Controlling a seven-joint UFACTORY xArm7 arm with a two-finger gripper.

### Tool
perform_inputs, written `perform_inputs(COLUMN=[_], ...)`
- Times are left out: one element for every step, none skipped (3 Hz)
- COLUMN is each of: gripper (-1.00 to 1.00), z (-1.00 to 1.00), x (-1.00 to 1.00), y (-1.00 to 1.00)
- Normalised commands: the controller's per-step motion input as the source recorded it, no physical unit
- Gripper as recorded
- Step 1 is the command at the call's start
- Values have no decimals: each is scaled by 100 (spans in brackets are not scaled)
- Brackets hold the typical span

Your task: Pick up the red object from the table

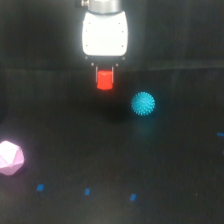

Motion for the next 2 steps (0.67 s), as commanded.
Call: perform_inputs(gripper=[-92, -100], z=[14, 20], x=[-4, -38], y=[-49, -100])
